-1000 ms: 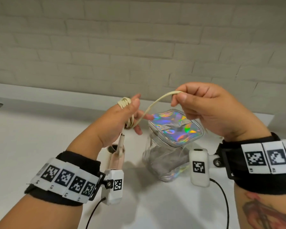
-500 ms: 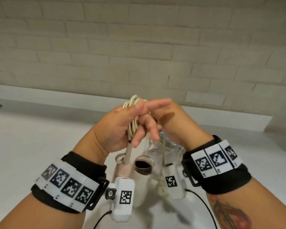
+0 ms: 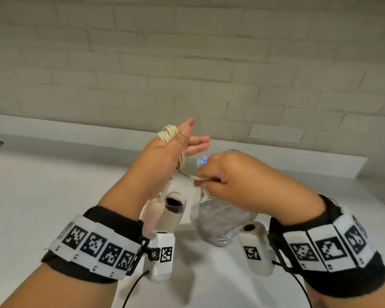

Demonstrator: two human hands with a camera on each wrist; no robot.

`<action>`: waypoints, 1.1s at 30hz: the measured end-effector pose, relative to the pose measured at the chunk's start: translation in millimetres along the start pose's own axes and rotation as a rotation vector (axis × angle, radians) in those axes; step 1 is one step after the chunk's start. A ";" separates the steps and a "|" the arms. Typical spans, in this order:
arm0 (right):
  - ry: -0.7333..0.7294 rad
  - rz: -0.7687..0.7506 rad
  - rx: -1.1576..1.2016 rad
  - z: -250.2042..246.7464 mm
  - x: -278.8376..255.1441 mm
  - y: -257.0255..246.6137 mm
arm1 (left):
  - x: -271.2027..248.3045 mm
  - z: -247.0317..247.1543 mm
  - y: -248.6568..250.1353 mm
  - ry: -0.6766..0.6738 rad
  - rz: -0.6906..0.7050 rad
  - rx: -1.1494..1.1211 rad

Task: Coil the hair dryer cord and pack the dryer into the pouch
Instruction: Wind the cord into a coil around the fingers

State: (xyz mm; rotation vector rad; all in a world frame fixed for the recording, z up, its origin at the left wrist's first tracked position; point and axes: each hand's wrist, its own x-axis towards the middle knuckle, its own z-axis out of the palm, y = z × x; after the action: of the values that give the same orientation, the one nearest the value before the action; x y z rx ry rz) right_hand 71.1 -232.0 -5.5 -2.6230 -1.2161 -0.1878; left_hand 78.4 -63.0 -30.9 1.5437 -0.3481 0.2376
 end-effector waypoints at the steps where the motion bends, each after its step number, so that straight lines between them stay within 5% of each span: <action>1: 0.062 -0.018 -0.016 -4.8 -1.2 -0.9 | -1.5 0.9 0.3 -0.016 -0.022 0.056; 5: 0.380 -0.028 -0.003 -11.2 5.5 3.4 | -3.2 4.2 7.6 -0.070 -0.081 0.261; 8: 0.511 -0.082 0.152 -3.2 13.4 7.0 | 2.5 -0.9 2.2 -0.327 -0.160 0.103; 12: 0.398 -0.108 0.269 2.8 20.5 7.1 | 3.5 -16.0 -5.6 -0.730 -0.190 -0.109; 15: 0.192 -0.064 0.337 1.8 24.0 10.9 | 3.3 -21.5 -4.9 -0.864 -0.239 -0.062; 22: 0.185 0.008 0.514 11.6 28.8 15.0 | 2.4 -27.8 -3.1 -0.652 -0.248 0.067; 26: 0.230 0.152 0.598 14.0 27.3 24.5 | 5.3 -27.8 -8.8 -0.252 -0.128 0.075; 30: 0.280 0.256 0.699 18.5 24.3 30.4 | 0.7 -16.6 -16.0 -0.120 -0.030 0.174; 33: 0.296 0.247 0.270 10.7 23.4 35.0 | -0.9 -13.1 -21.3 0.001 0.015 0.157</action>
State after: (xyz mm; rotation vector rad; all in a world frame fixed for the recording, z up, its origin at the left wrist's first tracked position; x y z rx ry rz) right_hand 113.1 -233.8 -16.6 -2.3775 -0.7562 -0.3280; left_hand 86.2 -50.3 -51.0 1.6958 -0.3469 0.2824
